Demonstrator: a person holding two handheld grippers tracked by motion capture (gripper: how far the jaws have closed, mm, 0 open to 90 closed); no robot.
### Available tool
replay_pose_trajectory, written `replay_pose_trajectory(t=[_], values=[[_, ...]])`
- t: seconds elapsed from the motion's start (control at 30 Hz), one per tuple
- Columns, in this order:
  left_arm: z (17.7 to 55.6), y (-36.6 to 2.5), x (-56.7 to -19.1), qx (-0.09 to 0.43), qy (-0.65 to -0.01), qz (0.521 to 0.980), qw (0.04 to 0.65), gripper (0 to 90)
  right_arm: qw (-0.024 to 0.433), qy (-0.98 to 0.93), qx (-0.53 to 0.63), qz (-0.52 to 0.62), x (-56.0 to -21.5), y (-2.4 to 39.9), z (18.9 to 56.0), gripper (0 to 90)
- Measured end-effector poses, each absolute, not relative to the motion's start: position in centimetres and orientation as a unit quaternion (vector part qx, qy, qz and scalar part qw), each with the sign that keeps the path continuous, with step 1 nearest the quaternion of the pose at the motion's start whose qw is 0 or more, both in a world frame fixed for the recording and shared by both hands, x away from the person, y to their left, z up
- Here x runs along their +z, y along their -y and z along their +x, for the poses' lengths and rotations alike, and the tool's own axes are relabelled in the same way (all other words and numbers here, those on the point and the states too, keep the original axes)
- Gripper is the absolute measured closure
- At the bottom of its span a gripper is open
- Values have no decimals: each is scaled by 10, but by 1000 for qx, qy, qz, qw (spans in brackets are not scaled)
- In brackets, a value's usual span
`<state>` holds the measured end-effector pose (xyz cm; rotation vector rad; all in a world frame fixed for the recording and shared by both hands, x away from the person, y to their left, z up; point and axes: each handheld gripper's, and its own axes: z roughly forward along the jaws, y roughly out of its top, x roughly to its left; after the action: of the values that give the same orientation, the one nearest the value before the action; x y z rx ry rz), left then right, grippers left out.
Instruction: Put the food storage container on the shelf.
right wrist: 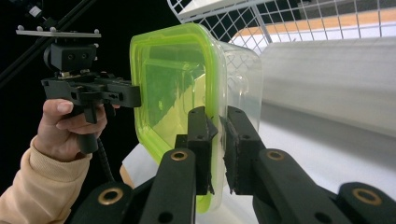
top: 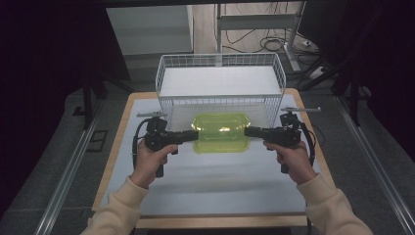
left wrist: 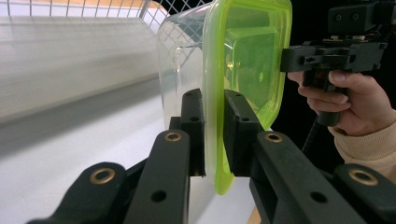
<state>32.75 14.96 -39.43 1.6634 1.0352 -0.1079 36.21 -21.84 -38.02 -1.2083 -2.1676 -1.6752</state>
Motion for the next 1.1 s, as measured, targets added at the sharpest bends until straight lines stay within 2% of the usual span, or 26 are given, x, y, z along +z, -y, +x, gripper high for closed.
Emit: replay_pose_trajectory(t=[0.4, 1.1], values=[[340, -152, -366, -26, -423, 711, 561, 801, 61, 719, -574, -388, -358, 217, 373, 815], [369, -152, -339, -18, -427, 712, 557, 806, 38, 718, -582, -381, -332, 214, 397, 815]])
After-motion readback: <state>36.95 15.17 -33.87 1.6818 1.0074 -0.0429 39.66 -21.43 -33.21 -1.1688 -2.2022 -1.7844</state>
